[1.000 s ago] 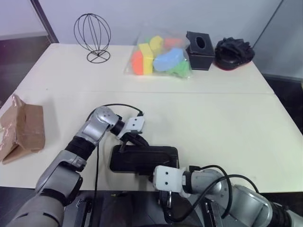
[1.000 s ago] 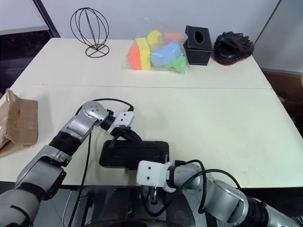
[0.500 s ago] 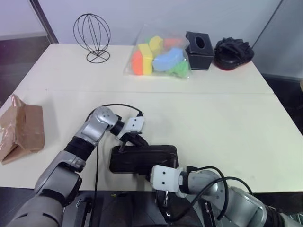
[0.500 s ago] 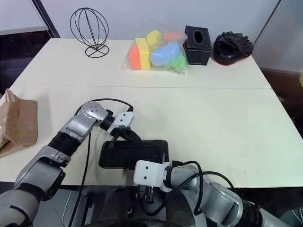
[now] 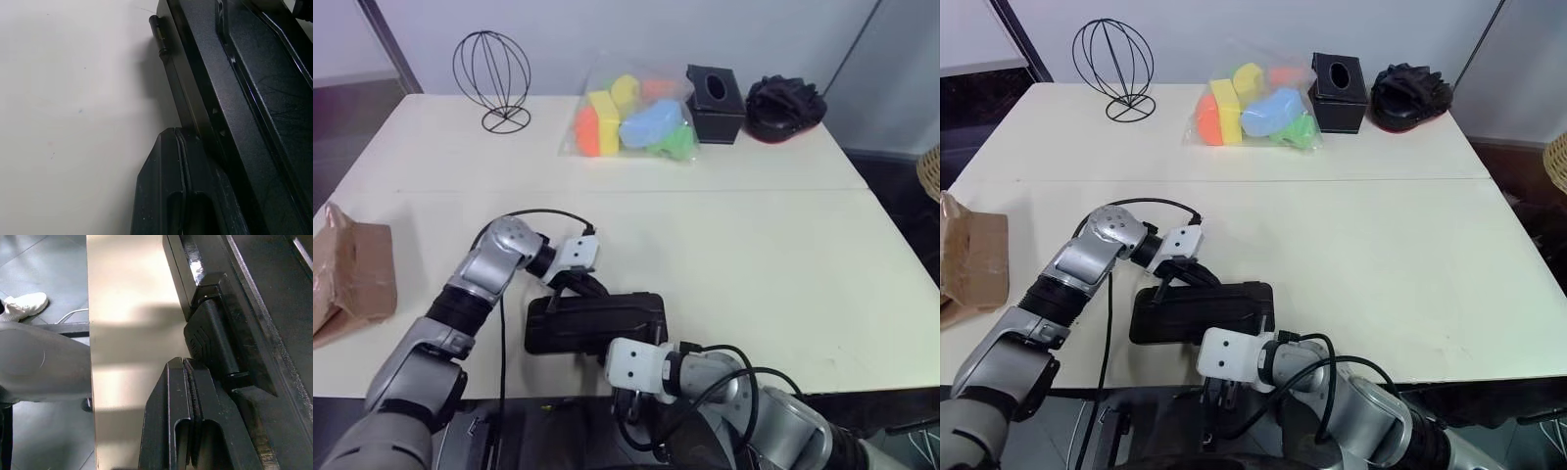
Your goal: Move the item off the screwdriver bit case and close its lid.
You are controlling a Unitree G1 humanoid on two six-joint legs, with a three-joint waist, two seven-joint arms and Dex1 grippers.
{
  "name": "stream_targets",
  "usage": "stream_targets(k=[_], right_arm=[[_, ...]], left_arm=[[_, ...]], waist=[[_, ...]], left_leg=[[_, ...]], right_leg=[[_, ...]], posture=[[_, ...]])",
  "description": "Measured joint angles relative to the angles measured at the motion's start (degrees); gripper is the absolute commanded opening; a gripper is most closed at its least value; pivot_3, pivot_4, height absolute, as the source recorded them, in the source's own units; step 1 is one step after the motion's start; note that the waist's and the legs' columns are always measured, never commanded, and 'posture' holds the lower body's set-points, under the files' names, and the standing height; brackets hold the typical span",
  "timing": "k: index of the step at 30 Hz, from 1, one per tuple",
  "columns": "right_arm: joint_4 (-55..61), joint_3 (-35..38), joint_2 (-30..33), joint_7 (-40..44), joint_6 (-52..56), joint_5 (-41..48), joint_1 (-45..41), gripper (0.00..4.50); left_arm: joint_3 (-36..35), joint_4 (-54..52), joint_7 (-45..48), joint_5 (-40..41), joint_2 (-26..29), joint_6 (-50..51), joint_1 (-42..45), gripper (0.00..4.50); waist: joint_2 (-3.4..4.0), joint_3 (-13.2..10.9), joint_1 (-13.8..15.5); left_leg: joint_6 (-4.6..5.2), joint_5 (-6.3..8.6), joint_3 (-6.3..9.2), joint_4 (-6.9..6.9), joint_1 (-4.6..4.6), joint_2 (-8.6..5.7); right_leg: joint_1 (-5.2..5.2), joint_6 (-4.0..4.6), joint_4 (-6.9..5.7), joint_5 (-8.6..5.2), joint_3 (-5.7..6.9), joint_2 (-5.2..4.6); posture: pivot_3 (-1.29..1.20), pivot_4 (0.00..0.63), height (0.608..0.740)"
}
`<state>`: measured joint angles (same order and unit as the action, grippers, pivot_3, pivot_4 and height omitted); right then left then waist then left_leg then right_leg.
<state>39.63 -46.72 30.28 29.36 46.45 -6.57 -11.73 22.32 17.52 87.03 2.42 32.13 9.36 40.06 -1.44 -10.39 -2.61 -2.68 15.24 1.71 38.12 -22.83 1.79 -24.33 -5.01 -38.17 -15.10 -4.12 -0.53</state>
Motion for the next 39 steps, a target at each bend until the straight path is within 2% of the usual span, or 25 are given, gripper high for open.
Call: stream_targets(k=[10,30,39], right_arm=[[-0.1,-0.1,0.0,0.0,-0.4,-0.5,0.2,0.03],[-5.6,-0.9,-2.5,-0.8,-5.7,-3.4,0.0,0.03],[-9.5,-2.2,-2.6,-0.8,-10.1,-3.4,-2.8,0.03]], left_arm=[[-0.2,0.3,-0.6,-1.4,-0.3,-1.2,-0.8,0.0],[-1.2,3.3,-2.3,-4.5,-1.5,-3.6,-1.3,0.0],[-1.8,3.6,-3.7,-6.0,-1.5,-5.1,-1.6,0.0]], waist=[[0.0,0.0,0.0],[0.0,0.4,-0.1],[0.11,0.7,-0.1]], left_leg=[[0.0,0.0,-0.01,-0.02,0.09,-0.01],[0.01,0.01,-0.04,-0.35,1.31,0.01],[0.0,0.01,-0.04,-0.65,1.45,0.01]], right_leg=[[0.1,0.01,0.02,-0.01,0.0,-0.01],[1.14,0.28,0.09,-0.41,-0.05,-0.01],[1.14,0.31,0.12,-0.46,-0.06,0.0]], posture=[[0.0,0.15,0.737],[0.0,0.15,0.737],[0.0,0.15,0.737]])
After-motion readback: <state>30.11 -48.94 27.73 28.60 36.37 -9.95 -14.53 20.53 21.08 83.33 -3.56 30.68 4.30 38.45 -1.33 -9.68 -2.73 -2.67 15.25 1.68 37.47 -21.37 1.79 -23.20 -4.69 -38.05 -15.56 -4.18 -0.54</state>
